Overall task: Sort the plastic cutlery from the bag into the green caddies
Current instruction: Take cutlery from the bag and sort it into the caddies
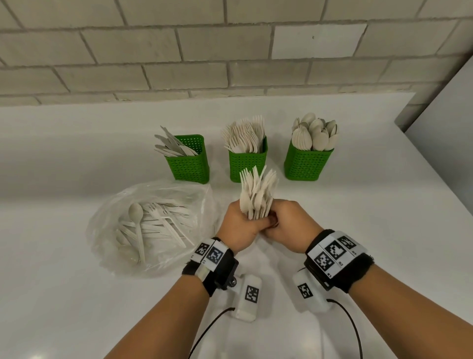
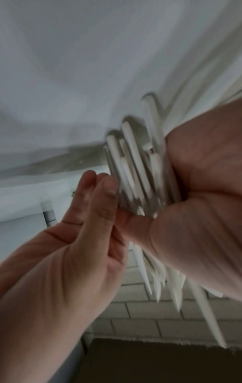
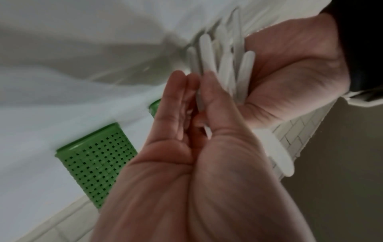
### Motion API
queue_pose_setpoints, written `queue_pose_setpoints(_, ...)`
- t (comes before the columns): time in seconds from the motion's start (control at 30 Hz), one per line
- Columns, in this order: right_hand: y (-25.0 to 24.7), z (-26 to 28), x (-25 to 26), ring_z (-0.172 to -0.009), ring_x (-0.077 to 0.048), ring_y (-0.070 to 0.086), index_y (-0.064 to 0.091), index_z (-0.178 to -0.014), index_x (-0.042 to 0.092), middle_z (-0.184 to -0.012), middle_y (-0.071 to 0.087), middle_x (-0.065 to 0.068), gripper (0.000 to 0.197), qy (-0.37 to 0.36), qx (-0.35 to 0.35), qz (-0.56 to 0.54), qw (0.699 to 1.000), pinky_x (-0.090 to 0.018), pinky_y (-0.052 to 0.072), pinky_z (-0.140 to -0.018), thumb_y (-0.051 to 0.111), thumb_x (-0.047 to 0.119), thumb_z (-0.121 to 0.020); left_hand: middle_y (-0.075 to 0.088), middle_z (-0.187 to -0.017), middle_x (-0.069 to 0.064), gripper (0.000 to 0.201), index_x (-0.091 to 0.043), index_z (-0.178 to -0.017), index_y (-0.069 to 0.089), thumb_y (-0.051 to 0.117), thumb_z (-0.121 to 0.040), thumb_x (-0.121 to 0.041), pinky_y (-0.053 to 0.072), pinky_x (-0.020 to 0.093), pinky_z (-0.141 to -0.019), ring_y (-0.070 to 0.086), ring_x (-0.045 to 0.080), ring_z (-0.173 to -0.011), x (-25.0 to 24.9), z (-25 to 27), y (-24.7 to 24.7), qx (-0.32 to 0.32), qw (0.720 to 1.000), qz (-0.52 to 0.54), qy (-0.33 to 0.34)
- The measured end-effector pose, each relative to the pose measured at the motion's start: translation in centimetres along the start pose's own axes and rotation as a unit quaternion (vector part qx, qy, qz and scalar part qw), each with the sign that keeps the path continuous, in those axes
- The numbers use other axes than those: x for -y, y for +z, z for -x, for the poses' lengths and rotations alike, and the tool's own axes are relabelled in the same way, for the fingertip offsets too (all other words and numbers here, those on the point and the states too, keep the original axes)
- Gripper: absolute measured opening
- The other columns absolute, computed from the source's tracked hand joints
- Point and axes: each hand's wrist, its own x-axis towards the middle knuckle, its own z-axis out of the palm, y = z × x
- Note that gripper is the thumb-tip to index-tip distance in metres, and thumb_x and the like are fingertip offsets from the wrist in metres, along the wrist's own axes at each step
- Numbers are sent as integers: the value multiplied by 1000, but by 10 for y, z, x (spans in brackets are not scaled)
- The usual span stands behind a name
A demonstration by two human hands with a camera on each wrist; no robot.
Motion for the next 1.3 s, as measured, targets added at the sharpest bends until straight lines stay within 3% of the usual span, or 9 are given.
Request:
queue_pose_setpoints(0.17, -8, 4, -7, -63, -21, 63, 65, -77, 7, -71, 66, -18, 16, 40, 26, -188, 981, -36, 53, -62, 79, 15, -78, 73, -100, 19, 23, -8, -97, 73, 73, -79, 5, 57, 46, -83, 70, 34, -95, -4, 0, -7, 16, 989, 134, -59)
queue_pose_setpoints(0.47, -19, 4, 4, -49, -11, 62, 68, -84, -1, -71, 70, -18, 11, 65, -15, -299, 952, -25, 50, -47, 75, 8, -82, 68, -98, 22, 30, -1, -102, 67, 72, -75, -15, 60, 36, -65, 68, 29, -88, -22, -2, -10, 28, 970, 202, -135)
queue_pose_setpoints(0.7, -26, 0, 0, -50, -7, 48, 66, -100, 10, -74, 53, -3, 19, 64, -66, -374, 923, -25, 41, -46, 72, 5, -83, 72, -83, 13, 31, -4, -103, 67, 71, -75, -16, 59, 33, -61, 69, 22, -64, -28, 2, -15, 54, 972, 181, -138)
queue_pose_setpoints(0.8, -28, -3, 3, -50, -3, 48, 69, -86, 7, -66, 58, 1, 11, 36, -113, -321, 940, -16, 40, -50, 75, 16, -83, 71, -87, 15, 31, -5, -106, 65, 71, -77, -14, 60, 34, -63, 70, 24, -67, -29, 5, -12, 83, 971, 172, -145)
queue_pose_setpoints(0.9, -33, -10, 3, -49, -7, 51, 65, -75, 7, -59, 57, 1, 14, 51, -166, -284, 943, -23, 44, -52, 72, 13, -85, 71, -85, 15, 14, -4, -98, 65, 67, -84, -6, 59, 33, -61, 70, 24, -68, -27, 8, -9, 66, 967, 188, -156)
queue_pose_setpoints(1.03, -54, -16, 12, -61, -21, 68, 50, -88, 8, -75, 63, -11, 11, 81, -243, -479, 839, -36, 58, -60, 49, 6, -99, 72, -85, 14, 12, -1, -95, 63, 64, -84, -5, 59, 32, -64, 70, 23, -69, -26, 11, -11, 67, 957, 217, -179)
queue_pose_setpoints(1.1, -64, -14, 19, -52, -23, 61, 45, -89, 14, -71, 59, -8, 14, 78, -248, -525, 810, -36, 56, -53, 44, 8, -102, 73, -81, 15, 11, 1, -92, 63, 56, -88, 8, 60, 33, -66, 72, 25, -70, -27, 12, -11, 67, 951, 237, -188)
queue_pose_setpoints(1.23, -73, -8, 38, -41, -10, 33, 51, -84, 16, -58, 44, 2, 15, 37, -198, -474, 857, -21, 27, -39, 52, 15, -99, 73, -81, 17, 18, 3, -92, 62, 49, -89, 15, 60, 33, -65, 73, 27, -73, -30, 13, -8, 73, 945, 254, -193)
queue_pose_setpoints(1.3, -72, -4, 49, -45, -8, 50, 61, -81, 11, -55, 56, 5, 12, -22, -164, -380, 910, -19, 41, -44, 64, 16, -91, 73, -82, 17, 16, 4, -94, 62, 50, -88, 14, 59, 32, -65, 73, 26, -74, -30, 12, -7, 62, 948, 246, -191)
